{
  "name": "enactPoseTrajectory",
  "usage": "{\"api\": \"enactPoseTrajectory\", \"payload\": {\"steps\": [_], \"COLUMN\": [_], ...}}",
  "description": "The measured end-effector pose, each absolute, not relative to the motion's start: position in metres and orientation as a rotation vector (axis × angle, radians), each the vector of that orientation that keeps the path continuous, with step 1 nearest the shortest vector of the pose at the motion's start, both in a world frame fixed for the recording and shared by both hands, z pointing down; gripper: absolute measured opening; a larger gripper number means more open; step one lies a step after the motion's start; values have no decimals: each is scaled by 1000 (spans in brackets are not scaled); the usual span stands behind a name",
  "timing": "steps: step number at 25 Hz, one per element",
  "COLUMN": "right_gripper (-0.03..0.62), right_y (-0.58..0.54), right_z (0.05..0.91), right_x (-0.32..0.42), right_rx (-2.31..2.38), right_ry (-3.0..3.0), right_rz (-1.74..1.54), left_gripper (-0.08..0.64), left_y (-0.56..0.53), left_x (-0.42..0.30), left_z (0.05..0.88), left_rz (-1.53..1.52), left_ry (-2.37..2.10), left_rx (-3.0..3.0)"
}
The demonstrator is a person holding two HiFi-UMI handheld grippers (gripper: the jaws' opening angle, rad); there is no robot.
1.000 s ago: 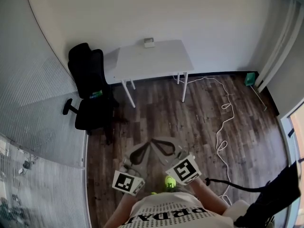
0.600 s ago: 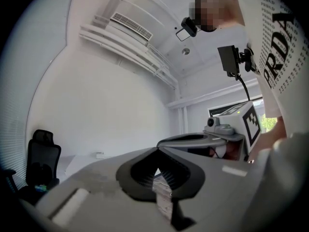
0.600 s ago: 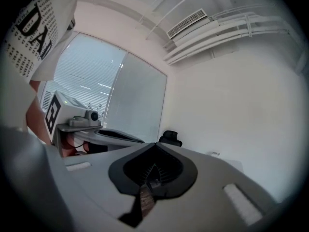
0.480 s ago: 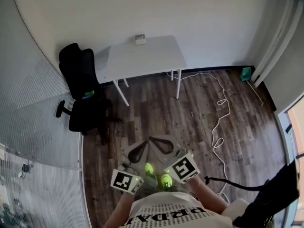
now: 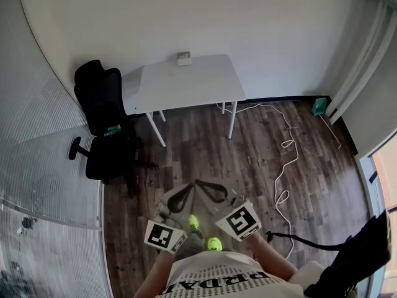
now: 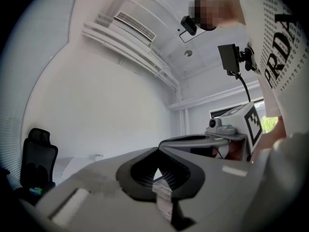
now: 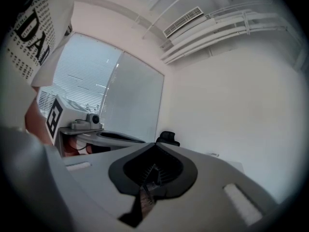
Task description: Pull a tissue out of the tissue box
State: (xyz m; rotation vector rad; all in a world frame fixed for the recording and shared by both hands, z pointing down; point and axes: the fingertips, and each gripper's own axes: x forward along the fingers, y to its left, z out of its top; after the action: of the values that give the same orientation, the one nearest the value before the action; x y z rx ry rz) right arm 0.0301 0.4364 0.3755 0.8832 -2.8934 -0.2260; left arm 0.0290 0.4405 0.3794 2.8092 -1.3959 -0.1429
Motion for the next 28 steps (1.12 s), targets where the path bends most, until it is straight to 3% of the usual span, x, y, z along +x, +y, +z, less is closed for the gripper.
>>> {"api": "enactPoseTrajectory", "payload": {"steps": [28], "right_gripper": [5], "right_y": [275], "right_z": [336], "right_x": [-62], "right_rx": [1053], "right_ry": [-2840], "right_rz": [-345], "left_gripper": [-9], "left_y": [279], "left_x": [-64], "left_z": [342], "left_rz": [-236], "left_ry": [-1262], "left_rx": [2906]}}
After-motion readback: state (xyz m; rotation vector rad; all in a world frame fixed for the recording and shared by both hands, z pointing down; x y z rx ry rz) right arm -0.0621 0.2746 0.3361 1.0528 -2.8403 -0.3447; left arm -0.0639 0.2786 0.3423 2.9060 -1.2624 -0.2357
